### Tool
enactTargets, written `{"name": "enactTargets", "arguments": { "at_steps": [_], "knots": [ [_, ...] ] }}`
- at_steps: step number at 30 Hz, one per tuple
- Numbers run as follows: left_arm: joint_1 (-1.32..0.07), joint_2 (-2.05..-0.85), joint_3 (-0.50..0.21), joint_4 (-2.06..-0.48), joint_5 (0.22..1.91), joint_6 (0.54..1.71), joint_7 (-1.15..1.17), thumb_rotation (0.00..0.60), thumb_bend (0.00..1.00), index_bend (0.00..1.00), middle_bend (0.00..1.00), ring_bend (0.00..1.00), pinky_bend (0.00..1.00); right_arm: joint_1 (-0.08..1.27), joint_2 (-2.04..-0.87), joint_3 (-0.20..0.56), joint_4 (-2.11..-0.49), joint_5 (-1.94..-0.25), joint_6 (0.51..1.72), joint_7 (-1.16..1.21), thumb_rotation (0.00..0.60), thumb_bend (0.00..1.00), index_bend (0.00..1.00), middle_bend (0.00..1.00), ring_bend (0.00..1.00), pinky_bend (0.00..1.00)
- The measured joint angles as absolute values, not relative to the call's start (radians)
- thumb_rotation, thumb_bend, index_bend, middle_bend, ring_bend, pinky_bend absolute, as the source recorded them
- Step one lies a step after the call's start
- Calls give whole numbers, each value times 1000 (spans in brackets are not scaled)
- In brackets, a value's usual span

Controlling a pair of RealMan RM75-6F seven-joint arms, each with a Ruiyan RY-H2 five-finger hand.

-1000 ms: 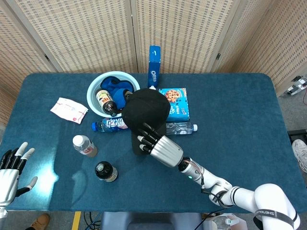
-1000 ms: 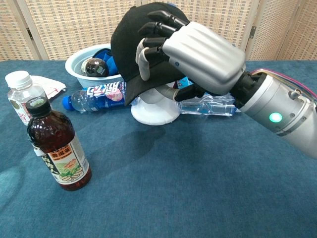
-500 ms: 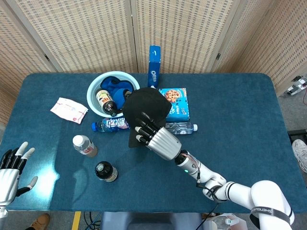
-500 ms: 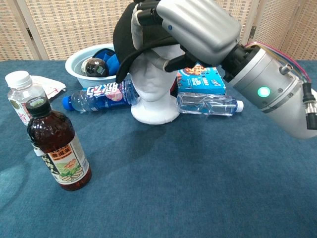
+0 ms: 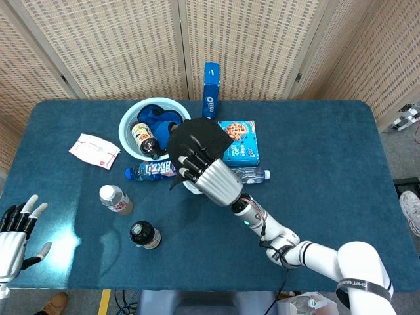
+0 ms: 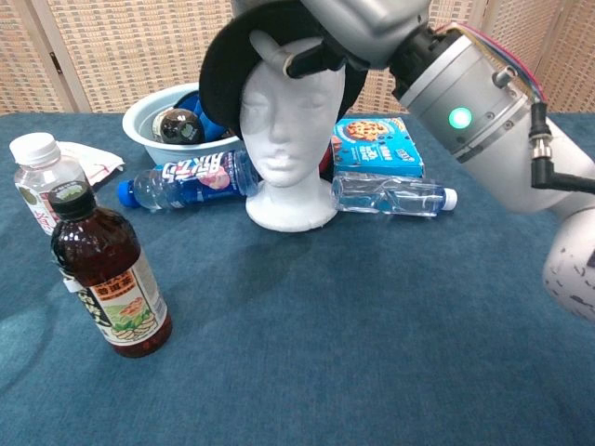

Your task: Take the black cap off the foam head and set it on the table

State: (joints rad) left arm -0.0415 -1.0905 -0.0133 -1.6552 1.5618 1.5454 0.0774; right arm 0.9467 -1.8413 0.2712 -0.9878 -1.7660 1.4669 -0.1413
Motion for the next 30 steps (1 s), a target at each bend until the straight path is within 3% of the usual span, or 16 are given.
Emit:
{"name": "enactTargets", "arguments": {
  "at_steps": [30],
  "knots": [
    [-45,-1096,-15,-1634,1552,1534,56,600,243,132,0,0,0,1144,-1812,422,-849,-1638,1418,-164,600,495,807,424,197,0]
  ]
}}
